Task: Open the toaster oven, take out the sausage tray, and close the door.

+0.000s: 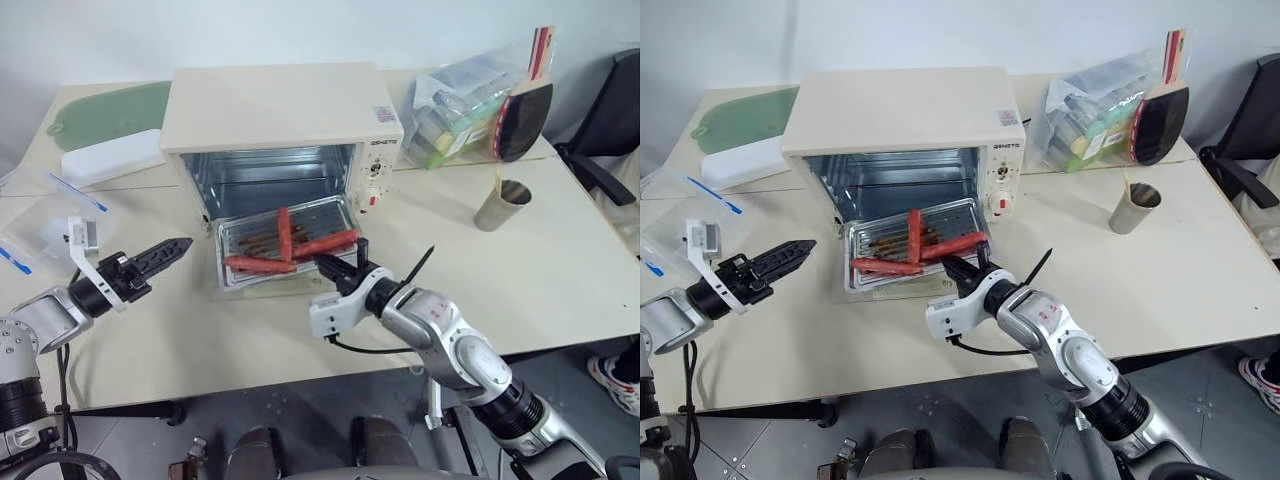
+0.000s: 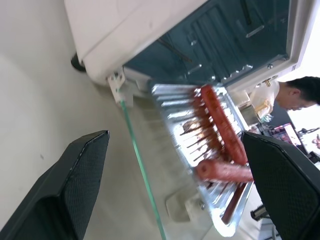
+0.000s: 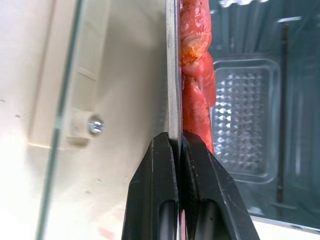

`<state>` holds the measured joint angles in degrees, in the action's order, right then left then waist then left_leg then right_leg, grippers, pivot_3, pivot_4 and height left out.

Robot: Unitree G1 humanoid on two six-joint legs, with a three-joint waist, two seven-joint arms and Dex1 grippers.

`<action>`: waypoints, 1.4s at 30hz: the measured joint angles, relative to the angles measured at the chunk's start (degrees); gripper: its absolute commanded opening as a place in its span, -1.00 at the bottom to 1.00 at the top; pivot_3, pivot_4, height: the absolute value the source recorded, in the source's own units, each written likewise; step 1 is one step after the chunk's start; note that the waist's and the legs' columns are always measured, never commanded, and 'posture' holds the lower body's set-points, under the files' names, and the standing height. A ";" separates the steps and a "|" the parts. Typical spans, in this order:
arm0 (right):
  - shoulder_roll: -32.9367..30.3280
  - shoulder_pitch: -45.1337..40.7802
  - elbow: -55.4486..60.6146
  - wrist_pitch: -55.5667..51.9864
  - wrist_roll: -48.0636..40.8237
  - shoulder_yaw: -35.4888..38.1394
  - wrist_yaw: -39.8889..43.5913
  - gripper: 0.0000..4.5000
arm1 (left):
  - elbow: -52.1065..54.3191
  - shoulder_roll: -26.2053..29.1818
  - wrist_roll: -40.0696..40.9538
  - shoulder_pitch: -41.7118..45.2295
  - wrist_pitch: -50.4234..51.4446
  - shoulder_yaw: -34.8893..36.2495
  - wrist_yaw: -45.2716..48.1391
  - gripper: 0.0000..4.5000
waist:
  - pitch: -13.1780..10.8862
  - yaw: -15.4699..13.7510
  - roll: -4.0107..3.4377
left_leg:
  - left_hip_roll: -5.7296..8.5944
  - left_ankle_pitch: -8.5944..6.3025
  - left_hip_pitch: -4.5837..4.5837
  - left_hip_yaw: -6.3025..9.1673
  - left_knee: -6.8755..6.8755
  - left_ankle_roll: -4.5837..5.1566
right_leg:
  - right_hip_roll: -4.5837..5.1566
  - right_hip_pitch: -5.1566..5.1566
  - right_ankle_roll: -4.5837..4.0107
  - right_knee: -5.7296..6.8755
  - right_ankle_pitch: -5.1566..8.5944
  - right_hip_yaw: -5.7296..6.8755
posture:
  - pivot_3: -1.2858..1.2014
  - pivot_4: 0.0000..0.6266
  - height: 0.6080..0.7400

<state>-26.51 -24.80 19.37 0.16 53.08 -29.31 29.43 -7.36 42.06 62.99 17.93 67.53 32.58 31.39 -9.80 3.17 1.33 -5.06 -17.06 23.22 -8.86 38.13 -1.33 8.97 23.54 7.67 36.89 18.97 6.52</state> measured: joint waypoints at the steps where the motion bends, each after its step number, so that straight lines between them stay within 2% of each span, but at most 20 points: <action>1: -1.01 0.83 0.87 1.20 -0.35 0.90 -0.28 -1.00 | 0.00 -0.15 0.50 0.09 1.19 0.17 -0.56 1.00 | 0.00 -0.04 0.00 | 0.00 0.00 0.00 0.00 0.00 0.00 | 0.00 0.00 0.00 0.00 0.00 0.00 | 0.03 -0.52 1.00; 7: -4.13 2.61 1.38 8.17 -2.84 3.60 -2.32 -1.00 | -0.25 -2.43 4.88 1.92 6.17 2.61 -5.15 1.00 | 0.02 -0.21 0.04 | 0.00 0.00 0.00 0.02 0.07 0.00 | 0.00 -0.04 0.00 0.00 0.00 -0.03 | 0.03 -0.52 1.00; 12: -4.68 3.74 2.27 13.02 -4.64 4.88 -3.11 -1.00 | -2.13 -3.25 13.11 4.81 12.65 5.65 -13.01 1.00 | 0.02 -0.19 0.07 | 0.00 0.00 -0.03 0.05 0.06 0.00 | 0.00 -0.06 0.00 0.01 0.00 -0.06 | 0.03 -0.52 1.00; 18: -4.64 3.54 2.23 15.55 -5.16 5.95 -4.50 -1.00 | -2.59 -5.48 23.74 3.78 16.04 5.44 -21.68 1.00 | 0.03 -0.20 0.07 | 0.00 0.00 -0.04 0.12 0.06 0.00 | 0.00 -0.08 0.00 0.02 0.00 -0.10 | 0.03 -0.52 1.00; 20: -4.65 2.81 1.79 16.29 -5.28 6.80 -4.87 -1.00 | -2.30 -6.24 29.90 1.79 15.25 3.95 -25.96 1.00 | 0.03 -0.21 0.07 | 0.00 0.00 -0.07 0.31 0.06 0.00 | 0.00 -0.08 0.00 0.02 0.00 -0.19 | 0.03 -0.52 1.00; 25: -4.66 2.21 -0.16 16.97 -5.29 7.73 -5.10 -1.00 | -0.20 -6.66 39.60 -1.61 9.86 -0.21 -33.34 1.00 | 0.03 -0.29 0.09 | 0.01 0.00 -0.10 0.37 0.07 0.00 | 0.00 -0.11 0.00 0.02 0.00 -0.28 | 0.03 -0.52 1.00; 30: -4.43 1.49 -1.25 17.36 -5.26 7.73 -5.10 -1.00 | 1.96 -6.68 46.13 -3.24 3.81 -4.63 -37.78 1.00 | 0.03 -0.65 0.09 | 0.02 0.00 -0.11 0.37 0.13 0.00 | 0.00 -0.13 0.00 0.00 0.00 -0.32 | 0.03 -0.52 1.00; 34: -4.28 1.36 -1.39 17.55 -5.28 7.73 -5.10 -1.00 | 2.44 -6.76 48.14 -3.22 0.97 -7.18 -38.99 0.63 | 0.03 -1.19 0.09 | 0.05 0.00 -0.11 0.29 0.14 0.00 | 0.00 -0.13 0.00 -0.02 0.00 -0.34 | 0.03 -0.52 1.00; 42: -4.51 1.81 -1.40 18.91 -7.87 7.73 -4.07 -1.00 | 2.50 -7.64 48.88 -2.81 -0.22 -10.57 -40.02 -0.38 | 0.04 -1.58 0.09 | 0.07 0.00 -0.11 0.19 0.18 0.00 | 0.00 -0.18 0.00 -0.05 0.00 -0.33 | 0.03 -0.52 1.00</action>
<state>-31.02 -22.99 17.98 19.07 45.21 -21.58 25.36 -4.86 34.42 111.87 15.13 67.31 22.00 -8.63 -9.76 1.59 1.41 -4.99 -17.06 23.11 -8.67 38.31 -1.32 8.97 23.36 7.66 36.84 18.97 6.18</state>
